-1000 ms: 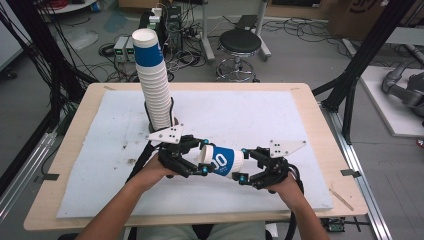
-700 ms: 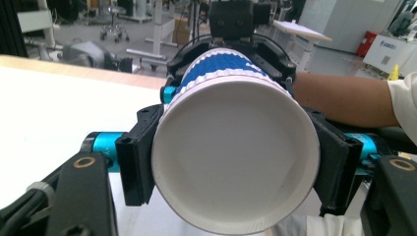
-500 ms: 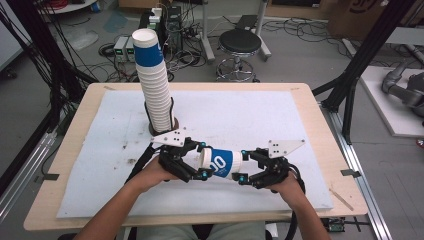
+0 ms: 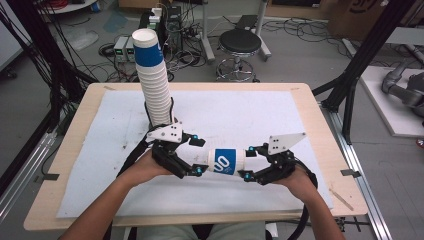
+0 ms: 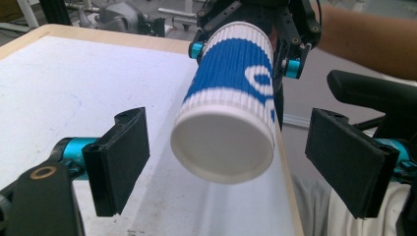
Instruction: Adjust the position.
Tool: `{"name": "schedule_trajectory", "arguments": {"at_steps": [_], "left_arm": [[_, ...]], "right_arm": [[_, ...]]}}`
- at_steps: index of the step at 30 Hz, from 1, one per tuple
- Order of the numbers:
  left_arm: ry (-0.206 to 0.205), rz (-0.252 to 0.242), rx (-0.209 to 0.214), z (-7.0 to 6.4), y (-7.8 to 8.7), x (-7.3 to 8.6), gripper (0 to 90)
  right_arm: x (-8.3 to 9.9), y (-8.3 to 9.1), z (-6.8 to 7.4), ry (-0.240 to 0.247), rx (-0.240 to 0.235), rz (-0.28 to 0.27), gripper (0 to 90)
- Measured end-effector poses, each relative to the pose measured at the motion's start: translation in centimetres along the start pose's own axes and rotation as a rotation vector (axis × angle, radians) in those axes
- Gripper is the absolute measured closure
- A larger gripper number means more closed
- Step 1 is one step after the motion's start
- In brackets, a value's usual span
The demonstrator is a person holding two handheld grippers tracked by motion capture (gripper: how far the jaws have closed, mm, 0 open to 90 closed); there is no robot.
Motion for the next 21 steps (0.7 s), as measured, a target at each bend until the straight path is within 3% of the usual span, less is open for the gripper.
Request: {"name": "schedule_trajectory", "arguments": {"at_steps": [1,6,7,14,16,21], "left_arm": [[0.000,0.000,0.000,0.0,0.0,0.0,16.8],[-0.021,0.066,0.004,0.0,-0.7,-0.4,16.8],[-0.030,0.099,0.001,0.0,-1.0,-0.5,16.8],[-0.064,0.182,-0.005,0.0,-2.1,-0.4,16.8],[-0.078,0.234,0.001,-0.1,-2.7,-0.1,17.1],[-0.086,0.280,-0.002,0.0,-3.4,0.0,18.6]], "right_arm": [[0.0,0.0,0.0,0.000,0.000,0.000,32.2],[-0.8,-0.2,-0.4,0.063,-0.004,0.123,32.1],[-1.0,-0.2,-0.3,0.063,-0.009,0.137,32.1],[-1.8,-0.8,-0.4,0.111,-0.024,0.212,32.0],[-2.2,-1.1,-0.4,0.134,-0.033,0.245,32.0],[-2.5,-1.5,-0.3,0.160,-0.047,0.296,32.0]]}}
Point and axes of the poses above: each handheld gripper's, and its own axes: y roughly backward along the jaws, x roughly out of its underside, z roughly to its left, the point moved 9 cm from there along -y, roughly forward along the jaws, and after that the axes turned 11 degrees about y, right-handed, at the moved point
